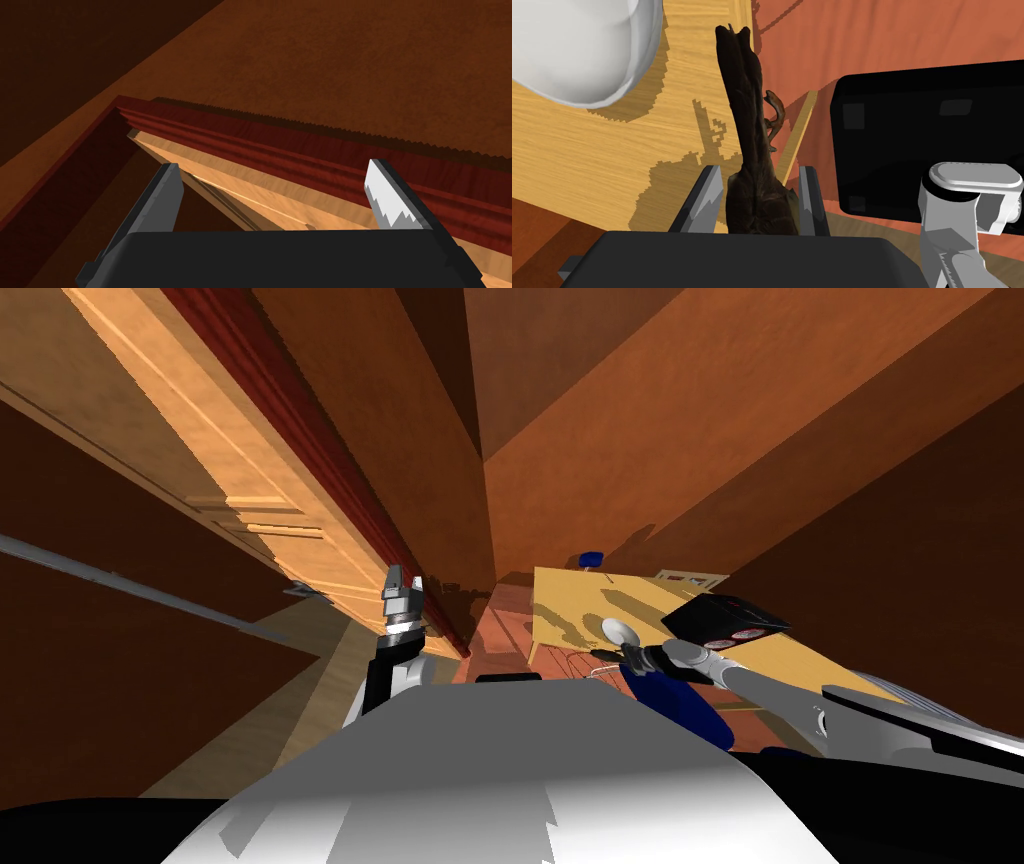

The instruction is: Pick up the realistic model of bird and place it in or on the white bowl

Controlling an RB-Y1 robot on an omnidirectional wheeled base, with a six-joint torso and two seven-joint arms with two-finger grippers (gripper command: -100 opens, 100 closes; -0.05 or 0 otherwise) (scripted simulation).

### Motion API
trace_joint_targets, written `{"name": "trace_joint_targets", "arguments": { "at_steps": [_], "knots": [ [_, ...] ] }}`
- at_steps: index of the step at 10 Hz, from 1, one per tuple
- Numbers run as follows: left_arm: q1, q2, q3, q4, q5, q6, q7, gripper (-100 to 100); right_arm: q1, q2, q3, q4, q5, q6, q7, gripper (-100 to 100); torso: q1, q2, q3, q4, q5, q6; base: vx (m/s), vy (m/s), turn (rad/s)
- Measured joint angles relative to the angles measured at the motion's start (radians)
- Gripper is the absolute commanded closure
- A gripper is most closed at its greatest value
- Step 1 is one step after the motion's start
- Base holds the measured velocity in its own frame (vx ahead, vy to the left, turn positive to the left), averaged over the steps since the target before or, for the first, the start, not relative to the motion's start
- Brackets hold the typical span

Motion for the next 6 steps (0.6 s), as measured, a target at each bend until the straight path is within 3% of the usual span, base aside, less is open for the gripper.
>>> {"name": "trace_joint_targets", "arguments": {
  "at_steps": [1, 6],
  "knots": [
    [0.000, 0.000, 0.000, 0.000, 0.000, 0.000, 0.000, 0, -0.006, 0.015, -0.012, 0.008, -0.017, -0.012, 0.003, 100, -0.001, -0.003, -0.002, 0.000, 0.000, 0.000, -0.021, -0.200, 0.029],
    [0.000, 0.000, 0.000, 0.000, 0.000, 0.000, 0.000, 0, -0.033, 0.014, -0.032, -0.074, -0.056, -0.012, -0.079, 100, 0.003, -0.007, -0.004, -0.001, 0.001, 0.000, -0.051, -0.215, 0.084]
  ]
}}
